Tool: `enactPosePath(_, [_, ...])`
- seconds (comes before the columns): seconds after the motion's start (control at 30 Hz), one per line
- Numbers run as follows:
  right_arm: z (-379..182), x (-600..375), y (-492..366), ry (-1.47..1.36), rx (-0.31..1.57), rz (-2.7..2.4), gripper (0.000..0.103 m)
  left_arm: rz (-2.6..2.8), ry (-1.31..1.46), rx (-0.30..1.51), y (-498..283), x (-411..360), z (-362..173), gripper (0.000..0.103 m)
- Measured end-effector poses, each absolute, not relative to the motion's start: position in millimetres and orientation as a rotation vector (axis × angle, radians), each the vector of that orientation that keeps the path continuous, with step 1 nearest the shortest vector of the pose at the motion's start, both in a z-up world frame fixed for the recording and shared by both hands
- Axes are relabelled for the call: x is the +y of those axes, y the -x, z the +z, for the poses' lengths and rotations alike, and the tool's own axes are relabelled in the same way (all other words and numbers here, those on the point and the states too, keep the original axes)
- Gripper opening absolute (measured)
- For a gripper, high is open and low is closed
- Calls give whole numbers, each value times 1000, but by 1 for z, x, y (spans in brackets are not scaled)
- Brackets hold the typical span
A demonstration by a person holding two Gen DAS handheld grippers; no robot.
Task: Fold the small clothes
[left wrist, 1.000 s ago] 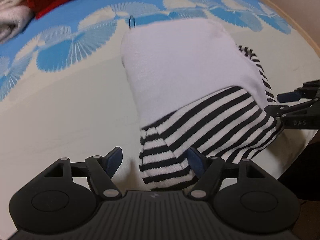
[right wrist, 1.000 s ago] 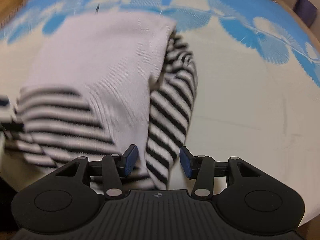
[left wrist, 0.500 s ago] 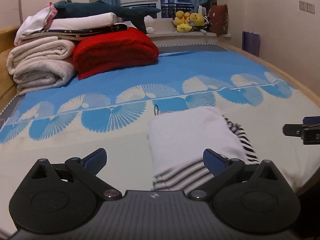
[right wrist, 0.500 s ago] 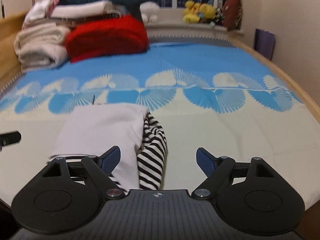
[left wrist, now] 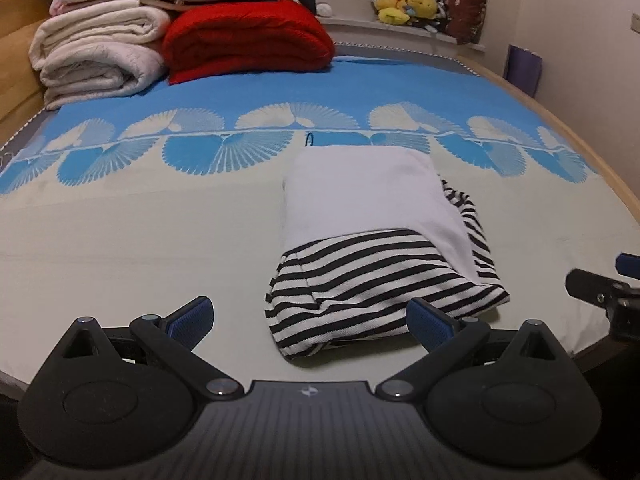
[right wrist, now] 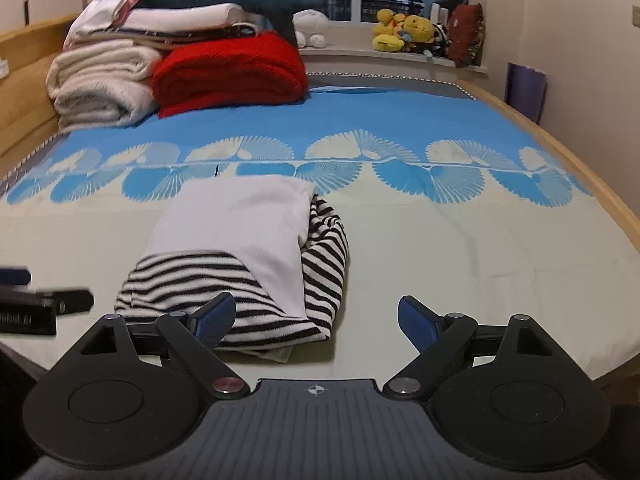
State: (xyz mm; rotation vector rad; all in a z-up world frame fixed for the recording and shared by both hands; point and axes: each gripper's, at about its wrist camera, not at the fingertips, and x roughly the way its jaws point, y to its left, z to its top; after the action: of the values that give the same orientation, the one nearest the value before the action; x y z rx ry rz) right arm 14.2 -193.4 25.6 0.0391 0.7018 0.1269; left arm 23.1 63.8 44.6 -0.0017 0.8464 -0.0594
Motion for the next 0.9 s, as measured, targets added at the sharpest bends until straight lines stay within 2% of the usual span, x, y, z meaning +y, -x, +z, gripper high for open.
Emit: enactPosePath(0.9, [12,-187,-27,-64,759,138,89,-60,20,899,-36,64,30,103])
